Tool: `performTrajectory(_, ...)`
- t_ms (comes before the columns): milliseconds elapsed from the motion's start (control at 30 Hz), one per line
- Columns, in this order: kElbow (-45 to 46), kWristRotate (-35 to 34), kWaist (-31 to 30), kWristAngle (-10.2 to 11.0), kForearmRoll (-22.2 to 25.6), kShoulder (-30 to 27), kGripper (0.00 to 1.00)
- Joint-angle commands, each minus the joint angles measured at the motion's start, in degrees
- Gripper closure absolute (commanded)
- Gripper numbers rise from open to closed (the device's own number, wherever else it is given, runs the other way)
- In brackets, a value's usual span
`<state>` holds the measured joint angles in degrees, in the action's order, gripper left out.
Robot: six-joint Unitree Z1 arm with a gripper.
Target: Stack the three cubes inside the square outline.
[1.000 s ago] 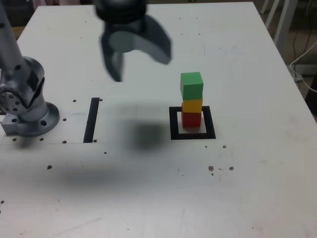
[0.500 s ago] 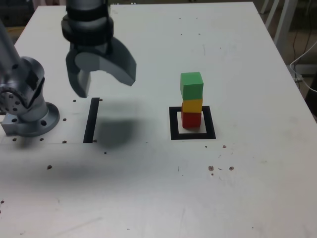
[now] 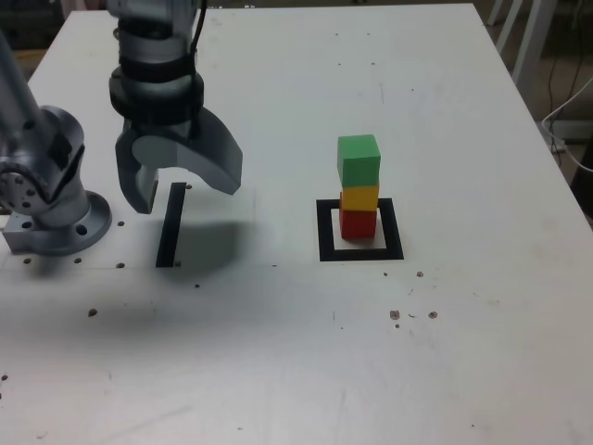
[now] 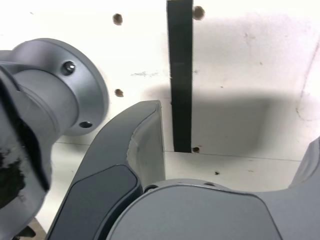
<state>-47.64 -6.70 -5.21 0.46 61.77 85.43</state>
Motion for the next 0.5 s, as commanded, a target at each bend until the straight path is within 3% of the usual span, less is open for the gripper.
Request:
performTrajectory(0, -0.02, -0.3, -0.47, -0.2, 0.46, -0.66, 0.01)
performTrajectory(200, -0.21, -0.33, -0.59, 0.79, 0.96, -1.52, 0.01)
performTrajectory(467, -0.41, -0.33, -0.59, 7.2, -0.24, -1.98, 0.01)
